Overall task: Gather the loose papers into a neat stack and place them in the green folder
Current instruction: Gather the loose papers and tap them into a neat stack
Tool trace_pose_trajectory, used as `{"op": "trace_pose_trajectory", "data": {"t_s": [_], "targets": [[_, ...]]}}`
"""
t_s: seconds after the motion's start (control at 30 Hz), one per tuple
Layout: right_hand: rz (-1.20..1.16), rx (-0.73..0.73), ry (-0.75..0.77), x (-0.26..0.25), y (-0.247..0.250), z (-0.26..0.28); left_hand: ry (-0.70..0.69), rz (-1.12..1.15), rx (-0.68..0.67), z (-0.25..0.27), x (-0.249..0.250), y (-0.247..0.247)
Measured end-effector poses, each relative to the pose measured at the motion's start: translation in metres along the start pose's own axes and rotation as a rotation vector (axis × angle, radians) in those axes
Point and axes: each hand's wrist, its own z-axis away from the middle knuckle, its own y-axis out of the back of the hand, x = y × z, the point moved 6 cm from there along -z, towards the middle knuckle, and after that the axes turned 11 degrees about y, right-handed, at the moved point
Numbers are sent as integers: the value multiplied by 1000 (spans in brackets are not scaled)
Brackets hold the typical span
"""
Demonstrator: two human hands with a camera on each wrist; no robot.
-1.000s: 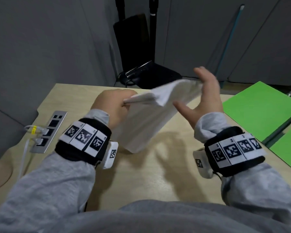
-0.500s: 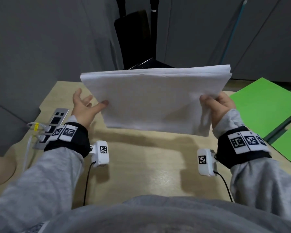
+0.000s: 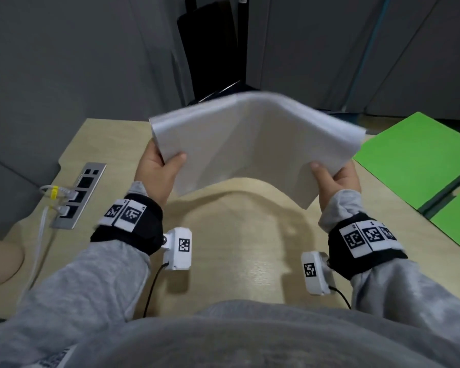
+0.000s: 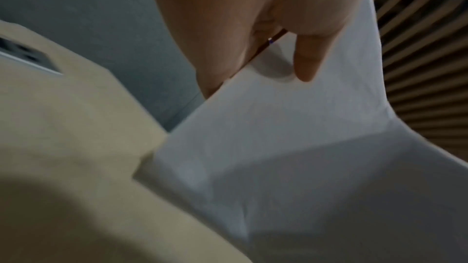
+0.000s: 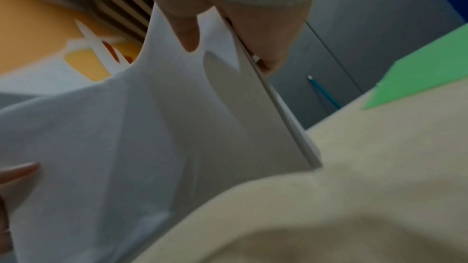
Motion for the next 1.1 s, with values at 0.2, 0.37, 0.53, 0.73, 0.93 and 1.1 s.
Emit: {"op": "trace_pose_trajectory", "data": {"t_s": [0.2,0.37,0.53,0.73,0.93,1.1], "targets": [[206,-103,-104,40,9,15,170,-233,9,-2,-60,4],[20,23,-26,22,14,0,44,-104,63,-5,-26,12],[295,-169,-162,44,5,15,221,-305,36,1,-63,6],[110,-25,-96,30,8,5,135,-157,95,-11,-37,14],[405,-215,-256,58,10,14,338,-358,90,1,-68,5],[377,-94,-175,49,22,-5,48,-430,184,-3,-2,7]]}}
